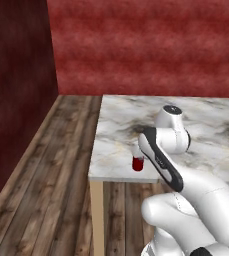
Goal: Four empty soda cans are scattered around the kitchen. Gather all the cans and cluster them next to the stove for recycling.
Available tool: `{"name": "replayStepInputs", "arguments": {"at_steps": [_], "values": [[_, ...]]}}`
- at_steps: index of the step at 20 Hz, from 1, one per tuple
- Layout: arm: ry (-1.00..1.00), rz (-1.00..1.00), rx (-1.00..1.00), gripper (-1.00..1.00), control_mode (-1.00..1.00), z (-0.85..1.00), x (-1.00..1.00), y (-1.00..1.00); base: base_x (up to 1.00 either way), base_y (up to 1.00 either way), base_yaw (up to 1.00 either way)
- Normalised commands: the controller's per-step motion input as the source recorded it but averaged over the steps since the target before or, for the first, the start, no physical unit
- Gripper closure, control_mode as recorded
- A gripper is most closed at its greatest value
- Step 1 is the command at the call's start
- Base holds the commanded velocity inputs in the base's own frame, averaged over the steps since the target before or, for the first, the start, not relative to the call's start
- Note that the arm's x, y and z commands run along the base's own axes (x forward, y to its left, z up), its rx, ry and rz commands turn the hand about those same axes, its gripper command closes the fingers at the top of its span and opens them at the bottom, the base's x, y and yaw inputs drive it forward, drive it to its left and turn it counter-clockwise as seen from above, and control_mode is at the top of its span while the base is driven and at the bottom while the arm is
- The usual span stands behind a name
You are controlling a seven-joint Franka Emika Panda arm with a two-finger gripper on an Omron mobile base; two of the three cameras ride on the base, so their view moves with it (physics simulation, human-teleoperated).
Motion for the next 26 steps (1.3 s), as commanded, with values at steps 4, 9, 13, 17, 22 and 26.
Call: {"name": "replayStepInputs", "arguments": {"at_steps": [4,9,13,17,22,26], "values": [[0.00,0.00,0.00,-1.00,-1.00,-0.01,0.32,0.00,0.00,0.00,0.00],[0.00,0.00,0.00,-1.00,-1.00,-0.07,0.24,0.00,0.00,0.00,0.00],[0.00,0.00,0.00,-1.00,-1.00,-0.09,0.14,0.00,0.00,0.00,0.00],[0.00,0.00,0.00,-1.00,-1.00,-0.13,0.08,0.00,0.00,0.00,0.00],[0.00,0.00,0.00,-1.00,-1.00,-0.14,0.06,0.00,0.00,0.00,0.00],[0.00,0.00,0.00,-1.00,-1.00,-0.12,0.11,0.00,0.00,0.00,0.00]]}}
